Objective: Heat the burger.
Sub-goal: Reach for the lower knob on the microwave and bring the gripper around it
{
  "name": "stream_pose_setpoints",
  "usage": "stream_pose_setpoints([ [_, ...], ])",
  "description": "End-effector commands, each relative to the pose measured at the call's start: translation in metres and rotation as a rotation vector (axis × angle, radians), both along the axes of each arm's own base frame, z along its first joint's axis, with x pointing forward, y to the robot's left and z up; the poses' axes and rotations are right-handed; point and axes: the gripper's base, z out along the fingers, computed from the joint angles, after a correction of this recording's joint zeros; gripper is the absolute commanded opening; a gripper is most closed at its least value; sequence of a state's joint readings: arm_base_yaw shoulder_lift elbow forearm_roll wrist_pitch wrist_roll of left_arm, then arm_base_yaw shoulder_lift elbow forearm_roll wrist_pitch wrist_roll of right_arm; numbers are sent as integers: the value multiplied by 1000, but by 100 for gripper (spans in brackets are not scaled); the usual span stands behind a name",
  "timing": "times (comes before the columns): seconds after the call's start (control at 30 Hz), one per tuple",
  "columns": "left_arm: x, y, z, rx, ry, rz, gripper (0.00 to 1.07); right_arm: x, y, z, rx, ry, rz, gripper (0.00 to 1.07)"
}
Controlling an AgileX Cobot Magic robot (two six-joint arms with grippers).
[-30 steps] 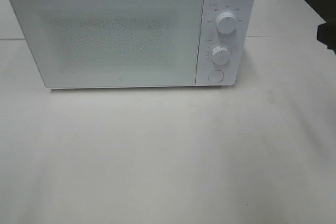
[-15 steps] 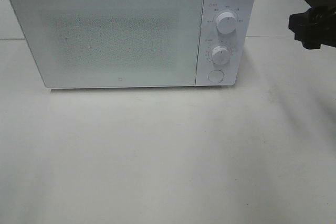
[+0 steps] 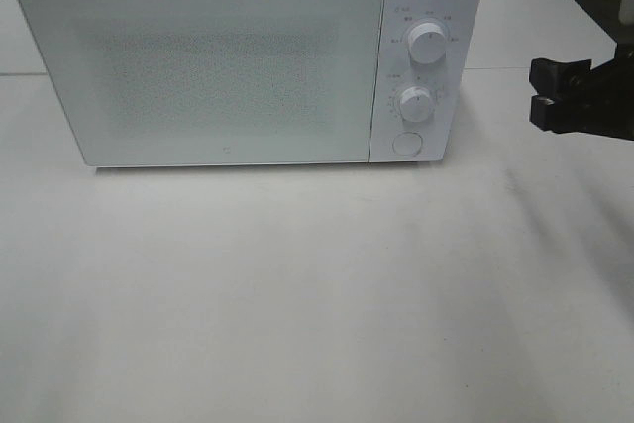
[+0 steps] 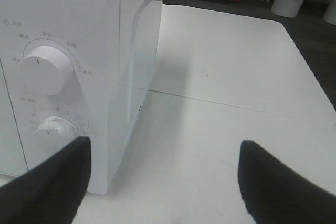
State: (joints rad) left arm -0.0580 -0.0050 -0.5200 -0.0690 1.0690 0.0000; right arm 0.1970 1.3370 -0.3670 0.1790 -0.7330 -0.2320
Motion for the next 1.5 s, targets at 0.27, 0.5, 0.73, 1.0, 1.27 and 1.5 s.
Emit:
stream_pose_setpoints([
  [0.27, -3, 0, -1, -3, -19, 2, 98, -10, 26, -6, -21, -55, -24, 75],
  [0.5, -2, 0, -1, -3, -15, 2, 98, -18, 44, -6, 31, -56, -11, 75],
  [0.73, -2, 0, -1, -3, -15, 2, 98, -29, 62, -5, 38, -68, 3, 75],
  [1.0, -2, 0, -1, -3, -15, 2, 98, -34, 71, -7, 38, -79, 1, 75],
  [1.27, -2, 0, -1, -3, -15, 2, 98, -33, 84, -29, 3, -36, 12, 75],
  [1.5, -2, 0, -1, -3, -15, 2, 98, -26, 92, -36, 0, -23, 1, 75],
])
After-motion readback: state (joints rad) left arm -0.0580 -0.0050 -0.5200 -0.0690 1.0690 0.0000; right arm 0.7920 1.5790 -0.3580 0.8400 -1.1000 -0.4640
